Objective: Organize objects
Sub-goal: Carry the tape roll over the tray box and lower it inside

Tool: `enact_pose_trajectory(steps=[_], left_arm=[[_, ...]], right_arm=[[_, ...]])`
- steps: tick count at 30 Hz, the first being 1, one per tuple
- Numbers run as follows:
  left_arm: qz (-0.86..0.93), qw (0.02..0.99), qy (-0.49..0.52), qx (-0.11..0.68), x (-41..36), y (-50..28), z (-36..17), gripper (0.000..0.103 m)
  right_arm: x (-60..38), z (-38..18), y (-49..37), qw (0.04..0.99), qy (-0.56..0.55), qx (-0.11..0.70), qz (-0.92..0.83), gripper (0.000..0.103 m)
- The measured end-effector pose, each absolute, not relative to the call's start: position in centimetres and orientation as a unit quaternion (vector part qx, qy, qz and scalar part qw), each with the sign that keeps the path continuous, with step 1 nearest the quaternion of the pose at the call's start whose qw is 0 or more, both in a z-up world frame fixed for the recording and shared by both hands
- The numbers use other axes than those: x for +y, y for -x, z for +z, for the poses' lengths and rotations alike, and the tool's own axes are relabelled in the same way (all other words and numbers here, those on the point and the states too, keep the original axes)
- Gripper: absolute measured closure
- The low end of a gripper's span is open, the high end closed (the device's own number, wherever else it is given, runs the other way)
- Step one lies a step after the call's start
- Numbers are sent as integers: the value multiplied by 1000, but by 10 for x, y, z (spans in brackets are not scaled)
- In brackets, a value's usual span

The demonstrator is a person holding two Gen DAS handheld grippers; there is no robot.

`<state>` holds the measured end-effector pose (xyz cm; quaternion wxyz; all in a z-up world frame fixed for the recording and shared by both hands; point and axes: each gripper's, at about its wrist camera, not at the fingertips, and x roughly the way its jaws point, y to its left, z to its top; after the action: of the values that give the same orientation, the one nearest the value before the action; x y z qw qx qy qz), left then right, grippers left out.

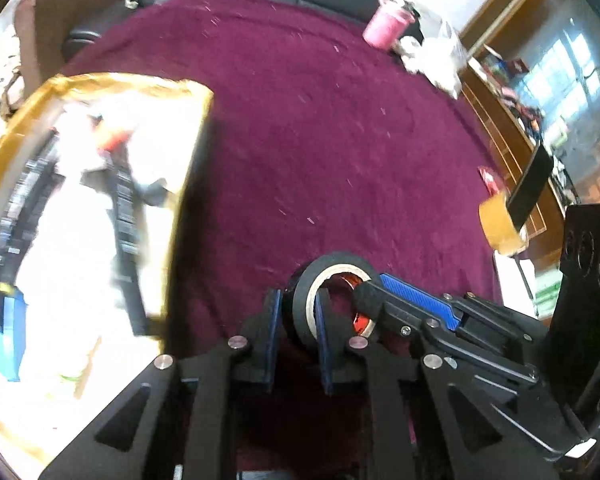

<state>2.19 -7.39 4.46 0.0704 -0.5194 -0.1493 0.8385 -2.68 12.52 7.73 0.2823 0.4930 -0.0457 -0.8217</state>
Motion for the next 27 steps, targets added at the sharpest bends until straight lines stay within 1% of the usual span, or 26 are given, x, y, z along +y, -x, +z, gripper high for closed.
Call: enact_pose_trajectory(steps=[5,12,15,19,27], left_arm=[[846,30,504,-174,-121,-40,66,88],[840,-23,499,-212,-193,-59,65,88],[839,-38,496,-222,-210,-58,62,88],[834,-52,498,-232,-230,-51,51,88],[834,-65,499,-228,-241,-40,41,88]], right_arm=[[84,101,24,327,-479,-26,-814,88],[6,110,8,392,-468,30,-791,88],[-18,108,11,407,-469,41,-783,88],[-39,101,23,417,-486,35,-767,88],[-58,85,39,416,-502,30,-758,88]])
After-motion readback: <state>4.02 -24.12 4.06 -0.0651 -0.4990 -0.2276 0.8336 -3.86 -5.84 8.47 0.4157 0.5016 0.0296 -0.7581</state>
